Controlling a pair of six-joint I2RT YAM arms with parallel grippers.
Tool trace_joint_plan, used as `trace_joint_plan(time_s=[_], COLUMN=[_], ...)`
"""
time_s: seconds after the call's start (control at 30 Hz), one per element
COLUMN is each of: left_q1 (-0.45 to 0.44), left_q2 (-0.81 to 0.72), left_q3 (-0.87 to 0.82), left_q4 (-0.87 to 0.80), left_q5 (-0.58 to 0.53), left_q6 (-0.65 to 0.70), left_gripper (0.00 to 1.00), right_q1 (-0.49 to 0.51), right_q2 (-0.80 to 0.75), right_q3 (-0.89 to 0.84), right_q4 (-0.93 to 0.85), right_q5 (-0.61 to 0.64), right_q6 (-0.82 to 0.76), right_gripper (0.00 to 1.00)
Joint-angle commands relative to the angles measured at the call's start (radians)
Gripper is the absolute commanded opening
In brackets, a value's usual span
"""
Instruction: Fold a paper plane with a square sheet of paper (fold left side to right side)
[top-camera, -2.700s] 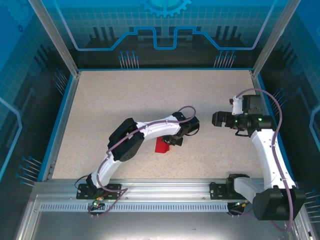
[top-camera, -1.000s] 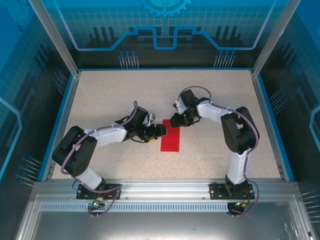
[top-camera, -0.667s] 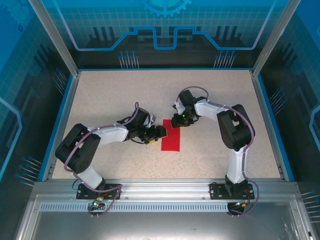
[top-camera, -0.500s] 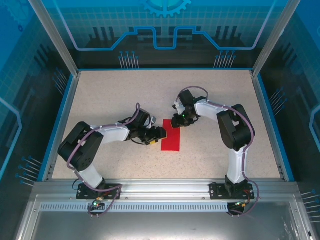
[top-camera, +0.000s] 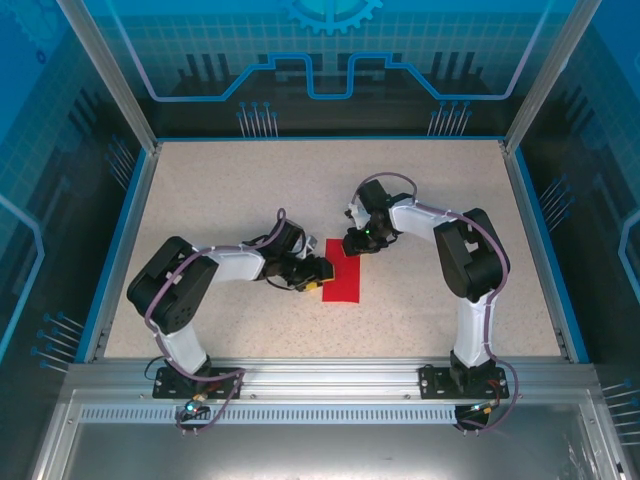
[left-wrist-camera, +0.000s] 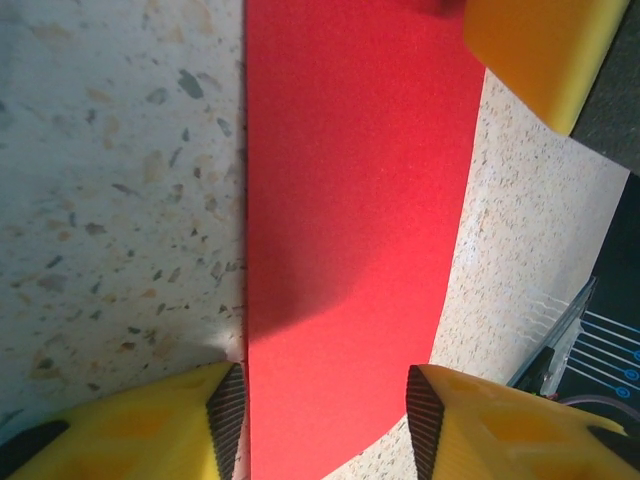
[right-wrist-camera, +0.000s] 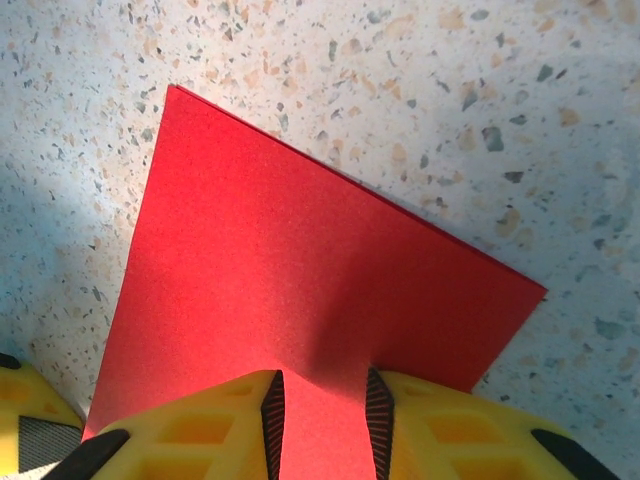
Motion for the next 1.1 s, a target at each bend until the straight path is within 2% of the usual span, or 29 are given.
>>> trace_joint_plan(time_s=[0.0, 0.37, 0.5, 0.6, 0.7, 0.87, 1.07], left_q1=[-0.008, -0.008, -0.011, -0.019, -0.027, -0.04, -0.045], left_q2=[0.02, -0.012, -0.03, -0.038, -0.043, -0.056, -0.082], left_q3=[0.021, 0.021, 0.016, 0.013, 0.003, -0.016, -0.005], left_q4=[0.017, -0.005, -0.012, -0.028, -0.019, 0.02, 0.015], left_q5=[0.029, 0.015, 0.012, 0.004, 0.003, 0.009, 0.024], left_q6=[-0.005, -0.004, -0.014, -0.012, -0.032, -0.123, -0.17], left_gripper=[0.46, 0.24, 0.16, 0.11, 0.05, 0.0, 0.0], right_q1=[0.015, 0.016, 0.015, 0.013, 0.013, 0.034, 0.169], right_q2=[0.031, 0.023, -0.014, -0.073, -0.159, -0.382, -0.687], right_q3=[-0.023, -0.023, -0.032, -0.054, -0.108, -0.3, -0.613], right_q4=[-0.018, -0.007, 0.025, 0.066, 0.113, 0.209, 0.323], right_q5=[-0.016, -0.02, -0.032, -0.036, -0.021, -0.003, 0.083], right_q6=[-0.015, -0.016, -0.025, -0.04, -0.057, -0.118, -0.156], right_gripper=[0.31, 0.32, 0.37, 0.47, 0.53, 0.59, 0.68])
